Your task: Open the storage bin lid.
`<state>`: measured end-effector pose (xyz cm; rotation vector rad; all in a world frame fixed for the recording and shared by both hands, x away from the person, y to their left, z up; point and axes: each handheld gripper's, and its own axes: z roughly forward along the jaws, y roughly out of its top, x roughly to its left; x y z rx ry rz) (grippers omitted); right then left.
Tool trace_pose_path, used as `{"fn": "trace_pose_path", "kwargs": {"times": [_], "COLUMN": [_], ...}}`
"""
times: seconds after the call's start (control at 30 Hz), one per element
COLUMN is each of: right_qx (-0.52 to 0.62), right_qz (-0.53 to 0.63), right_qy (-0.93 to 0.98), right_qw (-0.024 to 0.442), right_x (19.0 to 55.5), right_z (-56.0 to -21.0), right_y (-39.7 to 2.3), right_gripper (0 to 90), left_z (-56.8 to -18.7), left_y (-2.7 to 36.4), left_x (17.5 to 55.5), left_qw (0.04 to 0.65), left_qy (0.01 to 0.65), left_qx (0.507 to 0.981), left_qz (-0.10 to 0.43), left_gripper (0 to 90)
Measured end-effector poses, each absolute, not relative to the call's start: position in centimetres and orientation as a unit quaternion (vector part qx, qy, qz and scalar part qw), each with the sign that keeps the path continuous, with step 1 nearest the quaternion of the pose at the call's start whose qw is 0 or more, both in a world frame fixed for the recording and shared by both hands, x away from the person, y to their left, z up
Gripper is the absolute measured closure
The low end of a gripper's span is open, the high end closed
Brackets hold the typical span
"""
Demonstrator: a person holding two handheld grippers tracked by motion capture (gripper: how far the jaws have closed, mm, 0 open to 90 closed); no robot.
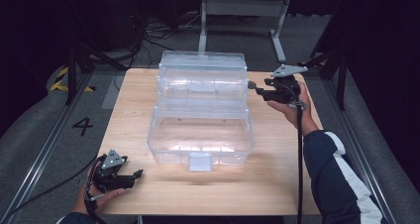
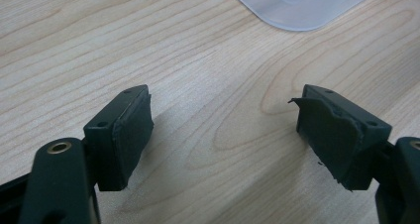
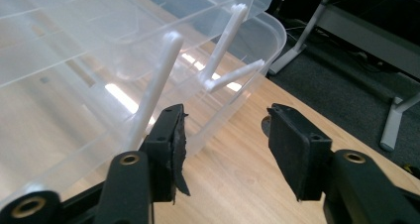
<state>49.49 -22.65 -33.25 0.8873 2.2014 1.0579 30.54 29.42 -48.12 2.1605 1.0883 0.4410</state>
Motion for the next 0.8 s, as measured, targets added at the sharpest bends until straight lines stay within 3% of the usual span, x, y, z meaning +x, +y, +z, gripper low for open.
{"fn": "trace_pose_path", "kwargs": {"times": [0.8], "right_qx": [0.277], "right_qz": [0.382], "right_qy": [0.834], "right_qw": [0.285], "right_x": [42.2], "right_z": [-35.6], "right_y": [-25.5], "right_gripper": [37.3], "left_z": [-48.1], "left_y": [29.4], "left_x": [30.5], "left_qw": [0.335], "left_qy": [0.419], "left_qx": [0.827], "left_qz": [0.167], "left_gripper": [22.0]}}
